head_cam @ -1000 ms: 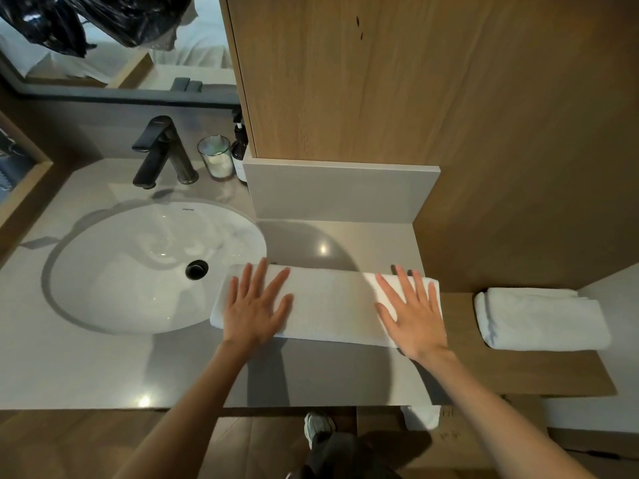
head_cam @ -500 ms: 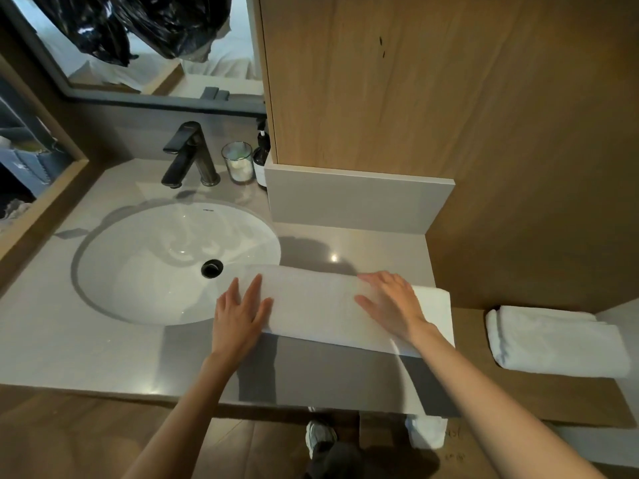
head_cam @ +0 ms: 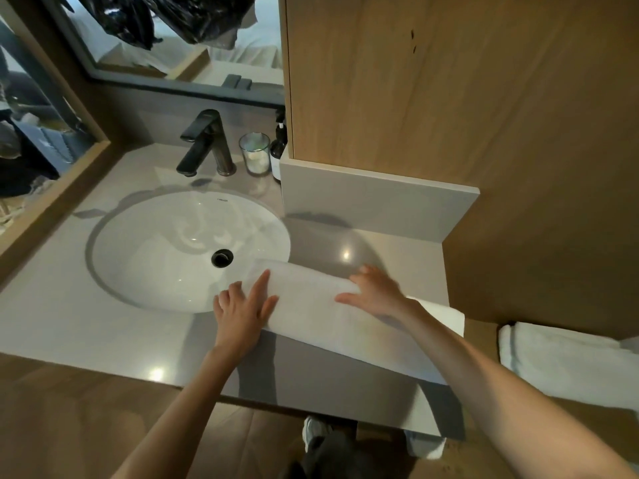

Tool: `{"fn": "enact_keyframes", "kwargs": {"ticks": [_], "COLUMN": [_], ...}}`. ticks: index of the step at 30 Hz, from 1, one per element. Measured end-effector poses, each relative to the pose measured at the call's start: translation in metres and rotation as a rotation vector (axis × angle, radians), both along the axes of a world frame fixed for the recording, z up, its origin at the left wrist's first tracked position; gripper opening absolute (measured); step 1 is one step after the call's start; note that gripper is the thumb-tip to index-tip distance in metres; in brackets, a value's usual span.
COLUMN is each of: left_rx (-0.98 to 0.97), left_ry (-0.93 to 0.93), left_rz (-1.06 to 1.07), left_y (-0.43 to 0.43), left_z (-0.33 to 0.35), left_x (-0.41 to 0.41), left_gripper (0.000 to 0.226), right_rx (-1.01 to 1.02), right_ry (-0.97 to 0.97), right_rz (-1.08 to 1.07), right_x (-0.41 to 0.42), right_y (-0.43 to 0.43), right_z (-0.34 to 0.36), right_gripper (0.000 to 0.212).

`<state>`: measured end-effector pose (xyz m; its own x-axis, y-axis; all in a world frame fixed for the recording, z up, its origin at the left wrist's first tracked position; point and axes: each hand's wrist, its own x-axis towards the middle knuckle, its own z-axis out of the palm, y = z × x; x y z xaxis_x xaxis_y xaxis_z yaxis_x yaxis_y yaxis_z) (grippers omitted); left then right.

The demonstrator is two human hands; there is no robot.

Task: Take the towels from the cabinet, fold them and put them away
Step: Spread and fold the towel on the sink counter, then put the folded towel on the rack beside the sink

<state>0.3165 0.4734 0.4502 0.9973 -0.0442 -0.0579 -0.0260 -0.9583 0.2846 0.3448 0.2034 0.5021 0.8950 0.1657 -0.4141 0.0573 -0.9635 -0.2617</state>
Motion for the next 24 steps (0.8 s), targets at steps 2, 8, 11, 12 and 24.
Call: {"fn": "enact_keyframes", "kwargs": {"ticks": [2,8,11,12,24], "left_rx": [0.015,-0.144,-0.303,-0.41,-1.338], "left_ry": [0.022,-0.059,-0.101,-0.093,0.213], "left_rz": [-0.025,-0.031,-0.088,-0.067,-0.156], "left_y": [0.001,-0.016,-0.027,-0.034,-0.087], "left_z": [0.0,0.011,0.024,0.031,0.131], "left_x": [0.002,-0.006,-0.017,-0.022,-0.077], "left_gripper": [0.062,0.062,0.066,0.067,0.074], "right_rx": [0.011,0.233,0.337,0.371,0.722], "right_ry": [0.0,-0.041,-0.155,-0.185,-0.57], "right_rz": [-0.003,-0.139,-0.123,-0.118,-0.365], "right_x": [-0.003,-0.025,-0.037,-0.042,-0.16], "right_y": [0.0,0.0,-0.002,-0.003,-0.004], "right_z": [0.002,0.023,0.037,0.042,0.134], "right_gripper": [0.05,0.046,0.037,0.034,0.017]}}
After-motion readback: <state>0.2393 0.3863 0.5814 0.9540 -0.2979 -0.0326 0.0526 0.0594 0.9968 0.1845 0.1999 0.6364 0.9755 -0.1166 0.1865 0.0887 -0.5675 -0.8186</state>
